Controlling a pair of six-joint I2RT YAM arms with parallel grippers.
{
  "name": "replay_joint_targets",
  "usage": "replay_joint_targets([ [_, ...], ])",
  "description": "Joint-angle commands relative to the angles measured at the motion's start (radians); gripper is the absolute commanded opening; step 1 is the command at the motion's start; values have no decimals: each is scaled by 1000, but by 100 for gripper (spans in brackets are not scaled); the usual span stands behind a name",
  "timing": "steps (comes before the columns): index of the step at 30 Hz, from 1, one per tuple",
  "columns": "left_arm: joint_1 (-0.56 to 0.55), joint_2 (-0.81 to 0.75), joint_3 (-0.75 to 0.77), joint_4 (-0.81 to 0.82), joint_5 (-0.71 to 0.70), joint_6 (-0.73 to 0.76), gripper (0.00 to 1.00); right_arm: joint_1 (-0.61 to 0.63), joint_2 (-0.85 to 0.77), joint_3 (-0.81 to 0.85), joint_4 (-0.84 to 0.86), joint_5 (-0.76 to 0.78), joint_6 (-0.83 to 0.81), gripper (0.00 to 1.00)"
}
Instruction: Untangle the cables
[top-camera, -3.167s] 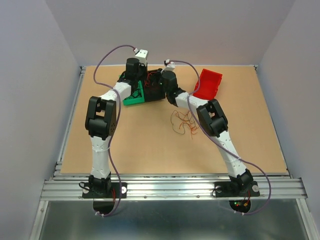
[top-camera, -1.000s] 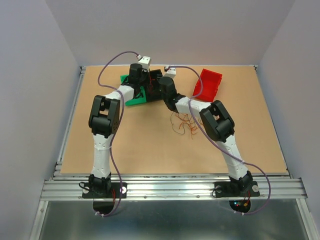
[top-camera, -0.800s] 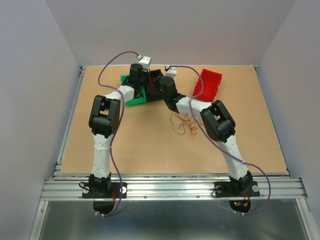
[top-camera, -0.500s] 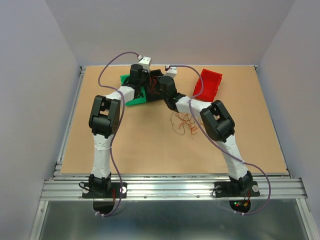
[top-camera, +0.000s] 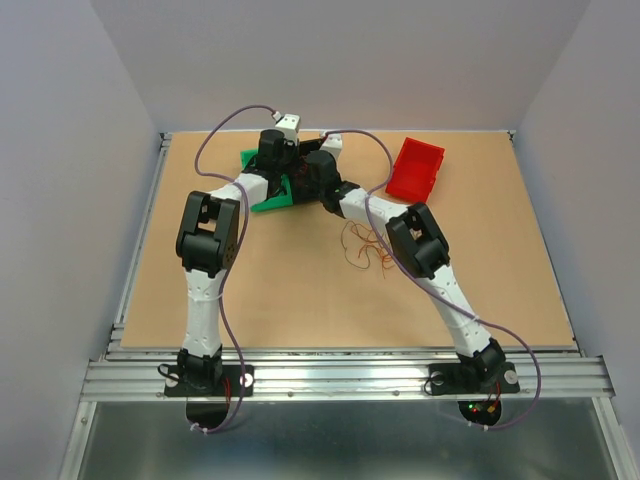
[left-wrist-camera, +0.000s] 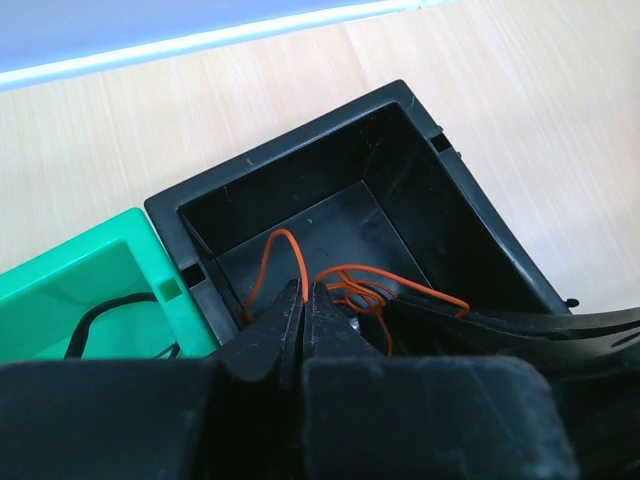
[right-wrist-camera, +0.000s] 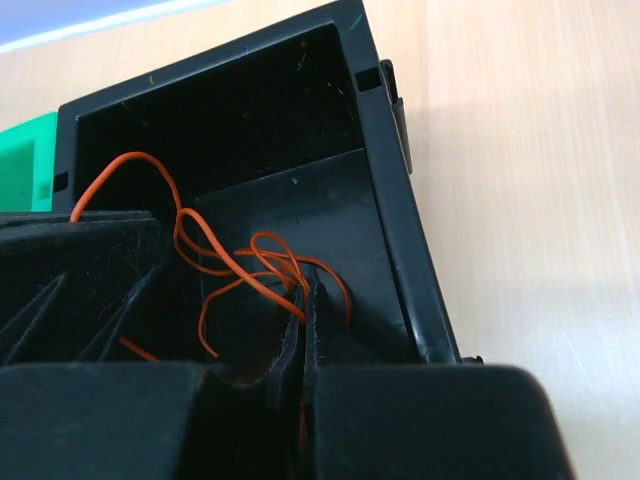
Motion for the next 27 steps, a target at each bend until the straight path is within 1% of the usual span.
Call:
replay_joint_targets([
  [1, 0, -80, -9, 33, 7, -11, 0, 0, -17, 47, -8, 15, 9, 4],
  [3, 0, -79, -7, 33, 8, -14, 0, 1, -29, 52, -3, 2, 0, 11],
  [6, 0, -80, -7, 33, 7, -14, 0, 1, -55, 49, 9, -15, -23, 28],
  [8, 1, -82, -7, 34, 7, -14, 0, 3, -95, 17, 18, -12, -27, 36],
  [15, 0, -80, -9, 36, 11, -16, 0, 3, -220, -183, 118, 4, -29, 40],
  [18, 0, -83, -11, 36, 18, -18, 0, 1, -285, -285, 188, -5, -32, 45],
  [19, 0, -83, -12, 36, 19, -16, 0, 3, -300, -305, 214, -5, -33, 48],
  [20, 0, -83, -12, 34, 21, -18, 0, 1, -314, -322, 222, -8, -35, 50],
  [27, -3, -66, 2, 28, 31, -16, 0, 1, -369, -385, 244, -11, -49, 50],
])
